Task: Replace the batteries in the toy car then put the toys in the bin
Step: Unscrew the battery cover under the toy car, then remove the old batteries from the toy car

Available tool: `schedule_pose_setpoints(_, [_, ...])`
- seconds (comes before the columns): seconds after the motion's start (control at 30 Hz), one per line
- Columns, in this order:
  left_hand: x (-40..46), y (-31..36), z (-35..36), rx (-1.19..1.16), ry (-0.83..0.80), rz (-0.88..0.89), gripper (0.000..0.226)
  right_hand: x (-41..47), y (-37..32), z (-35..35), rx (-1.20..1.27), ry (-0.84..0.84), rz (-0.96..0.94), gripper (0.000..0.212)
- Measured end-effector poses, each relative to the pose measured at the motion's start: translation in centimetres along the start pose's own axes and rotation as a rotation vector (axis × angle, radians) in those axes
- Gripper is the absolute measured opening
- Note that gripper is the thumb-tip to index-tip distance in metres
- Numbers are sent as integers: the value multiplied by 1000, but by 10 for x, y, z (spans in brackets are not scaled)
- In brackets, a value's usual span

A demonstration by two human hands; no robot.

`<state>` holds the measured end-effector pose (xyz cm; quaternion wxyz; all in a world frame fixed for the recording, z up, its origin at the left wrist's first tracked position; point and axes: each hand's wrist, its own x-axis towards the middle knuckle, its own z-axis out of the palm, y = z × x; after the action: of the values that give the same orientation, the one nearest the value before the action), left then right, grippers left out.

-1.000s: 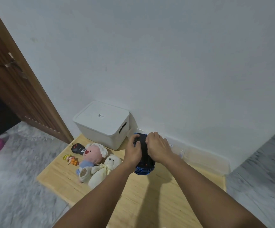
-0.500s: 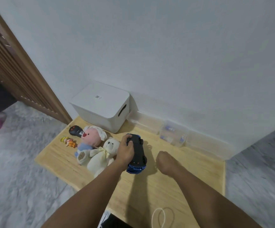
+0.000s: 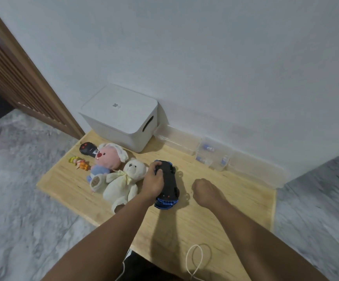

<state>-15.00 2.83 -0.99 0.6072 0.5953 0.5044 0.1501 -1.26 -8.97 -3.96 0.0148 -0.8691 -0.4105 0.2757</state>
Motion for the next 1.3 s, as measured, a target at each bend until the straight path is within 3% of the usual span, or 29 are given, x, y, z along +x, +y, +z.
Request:
schedule_pose_setpoints(0.33, [-7, 1, 3, -132, -17, -117, 41, 3, 7, 3, 383, 167, 105, 31])
schedule_pose_setpoints(0.63, [-18, 8, 5, -215, -72, -129, 46, -1, -4, 7, 237, 225, 178, 29])
schedule_pose_setpoints(0.77, [-19, 8, 6, -189, -94, -124, 49, -1, -18, -4, 485, 392, 18, 17])
schedule_pose_setpoints(0.93, [-22, 12, 8, -162, -119, -110, 50, -2, -40, -18, 450, 288, -216, 32])
schedule_pose_setpoints(1.13, [-18, 12, 6, -141, -146, -128, 57, -3, -46, -19, 401, 216, -264, 38])
schedule_pose_setpoints(1.3, [-18, 10, 4, -95, -189, -121, 60, 0, -48, -22, 425, 152, -256, 26])
